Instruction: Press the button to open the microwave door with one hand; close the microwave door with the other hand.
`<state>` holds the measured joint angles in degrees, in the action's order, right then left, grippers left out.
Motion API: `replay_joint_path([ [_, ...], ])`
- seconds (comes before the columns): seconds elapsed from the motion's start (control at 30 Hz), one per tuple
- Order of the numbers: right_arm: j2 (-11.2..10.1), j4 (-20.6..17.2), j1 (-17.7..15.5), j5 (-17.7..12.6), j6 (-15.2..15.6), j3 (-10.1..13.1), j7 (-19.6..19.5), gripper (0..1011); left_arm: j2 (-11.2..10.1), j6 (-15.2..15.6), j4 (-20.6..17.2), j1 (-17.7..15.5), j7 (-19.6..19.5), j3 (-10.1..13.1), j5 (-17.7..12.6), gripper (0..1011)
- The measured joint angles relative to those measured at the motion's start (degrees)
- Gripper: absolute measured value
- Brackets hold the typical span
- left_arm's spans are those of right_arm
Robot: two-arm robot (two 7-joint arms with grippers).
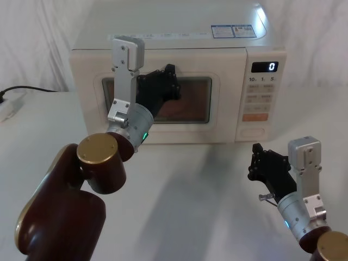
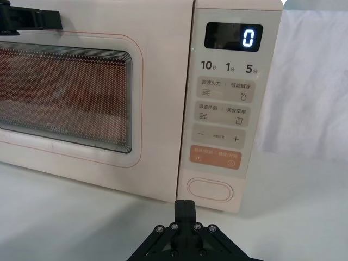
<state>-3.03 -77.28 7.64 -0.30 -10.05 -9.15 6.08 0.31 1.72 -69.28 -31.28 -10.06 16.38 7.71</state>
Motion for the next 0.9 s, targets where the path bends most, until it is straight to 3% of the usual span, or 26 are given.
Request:
replay_joint_path([
  [0.5,0.0,0.0,0.0,0.0,0.0,0.0,0.0,0,0.2,0.0,0.3,-0.3,-0.4,-0.1,0.3,0],
  [0.77,0.0,0.0,0.0,0.0,0.0,0.0,0.0,0,-0.3,2.8,-4.2,2.8,1.1,-0.9,0.5,0],
  [0.9,0.0,0.0,0.0,0.0,0.0,0.0,0.0,0,-0.9,5.7,-7.8,5.8,0.7,-1.9,2.3,0],
])
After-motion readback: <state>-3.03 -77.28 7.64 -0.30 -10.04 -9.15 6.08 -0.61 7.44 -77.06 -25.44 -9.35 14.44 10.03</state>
